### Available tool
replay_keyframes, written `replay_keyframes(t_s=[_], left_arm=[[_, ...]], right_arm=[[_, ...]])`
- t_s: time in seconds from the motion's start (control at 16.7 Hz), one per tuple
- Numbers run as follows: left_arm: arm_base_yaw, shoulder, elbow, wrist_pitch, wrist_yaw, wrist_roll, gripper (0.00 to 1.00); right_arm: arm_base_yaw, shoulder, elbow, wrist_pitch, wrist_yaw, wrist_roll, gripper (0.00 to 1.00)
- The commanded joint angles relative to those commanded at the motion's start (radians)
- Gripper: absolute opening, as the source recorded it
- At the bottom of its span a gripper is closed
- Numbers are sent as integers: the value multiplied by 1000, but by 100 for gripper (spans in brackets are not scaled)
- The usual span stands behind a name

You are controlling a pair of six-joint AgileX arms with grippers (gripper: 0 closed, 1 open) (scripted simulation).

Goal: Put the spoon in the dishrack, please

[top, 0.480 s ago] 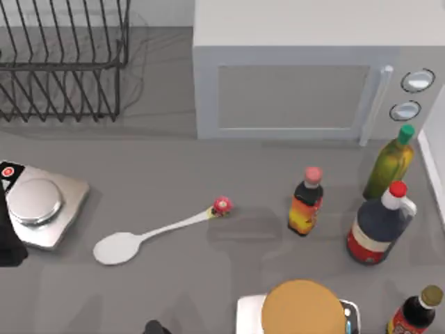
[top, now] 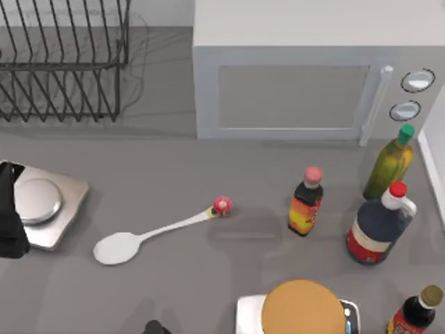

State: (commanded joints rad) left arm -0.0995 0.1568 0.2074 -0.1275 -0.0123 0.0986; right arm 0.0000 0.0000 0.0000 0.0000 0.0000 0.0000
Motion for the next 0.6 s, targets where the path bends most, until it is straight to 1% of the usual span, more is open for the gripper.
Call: replay_keyframes(t_s=[0.18, 0.3, 0.6], left_arm=[[-80, 191, 203, -110, -12, 78, 100], [-137, 363, 350, -196, -18, 132, 100], [-279, 904, 721, -458, -19, 260, 100]], right_arm=[[0, 0, 0, 0, 0, 0, 100], [0, 0, 0, 0, 0, 0, 100], [0, 0, 0, 0, 0, 0, 100]])
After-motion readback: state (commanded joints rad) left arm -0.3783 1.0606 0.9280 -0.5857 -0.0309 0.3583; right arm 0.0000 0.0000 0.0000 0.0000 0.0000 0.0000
